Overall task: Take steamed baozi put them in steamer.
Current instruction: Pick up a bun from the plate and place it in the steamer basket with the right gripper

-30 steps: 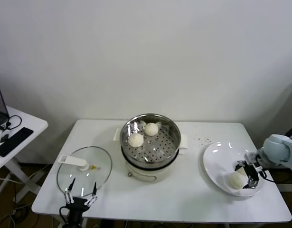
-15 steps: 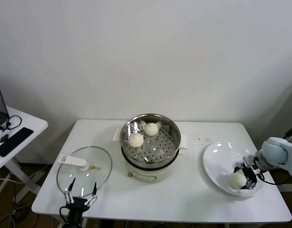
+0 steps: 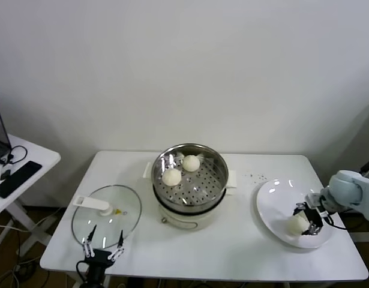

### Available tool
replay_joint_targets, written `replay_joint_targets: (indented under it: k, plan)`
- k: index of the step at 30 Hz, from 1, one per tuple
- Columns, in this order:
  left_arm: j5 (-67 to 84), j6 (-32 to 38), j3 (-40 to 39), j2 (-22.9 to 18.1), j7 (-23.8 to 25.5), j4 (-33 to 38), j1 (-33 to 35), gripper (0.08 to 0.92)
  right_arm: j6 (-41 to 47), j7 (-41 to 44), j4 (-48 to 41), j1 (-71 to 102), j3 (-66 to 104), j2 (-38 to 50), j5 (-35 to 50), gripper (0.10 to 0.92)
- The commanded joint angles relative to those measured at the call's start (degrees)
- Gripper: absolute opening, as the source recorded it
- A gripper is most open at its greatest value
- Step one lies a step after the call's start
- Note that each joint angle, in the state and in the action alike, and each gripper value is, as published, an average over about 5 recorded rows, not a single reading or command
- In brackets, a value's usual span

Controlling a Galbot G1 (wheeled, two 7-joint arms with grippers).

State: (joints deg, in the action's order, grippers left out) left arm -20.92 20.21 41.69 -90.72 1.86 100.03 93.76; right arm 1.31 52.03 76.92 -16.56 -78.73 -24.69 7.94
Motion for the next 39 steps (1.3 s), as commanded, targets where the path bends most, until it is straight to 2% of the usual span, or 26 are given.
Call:
replay_joint_targets:
  k: [1, 9, 16, 25, 31, 39]
  plan:
    - [-0.11, 0.03, 0.03, 0.02, -0.04, 0.22, 0.19, 0.823, -3.39, 1.61, 3.05, -17.11, -12.02, -1.74, 2.32, 0.706]
    - [-0.13, 0.17, 0.44, -0.06, -0.12, 0.39, 0.51, 0.823, -9.51, 4.77, 3.78, -34.24, -24.35, -7.73, 7.53, 0.709]
    - [-0.04, 0.11, 0.67, 0.05, -0.11, 0.33, 0.46, 0.823, -15.76, 7.73, 3.00, -41.94, -24.98, -13.57, 11.81, 0.712]
    - [-0.35, 0.03, 0.47, -0.01, -0.06, -0.07, 0.11, 0.823, -22.43, 9.24, 6.59, -46.31, -20.10, -21.32, 15.74, 0.712]
    - [-0.41, 0.13, 0.46, 0.03, -0.06, -0.32, 0.03, 0.823, -24.98, 9.16, 10.65, -45.26, -15.75, -25.40, 13.40, 0.712]
    - [-0.53, 0.07, 0.37, -0.02, 0.00, -0.09, -0.01, 0.823, -23.78, 7.34, 14.10, -36.80, -10.19, -30.17, 6.54, 0.712]
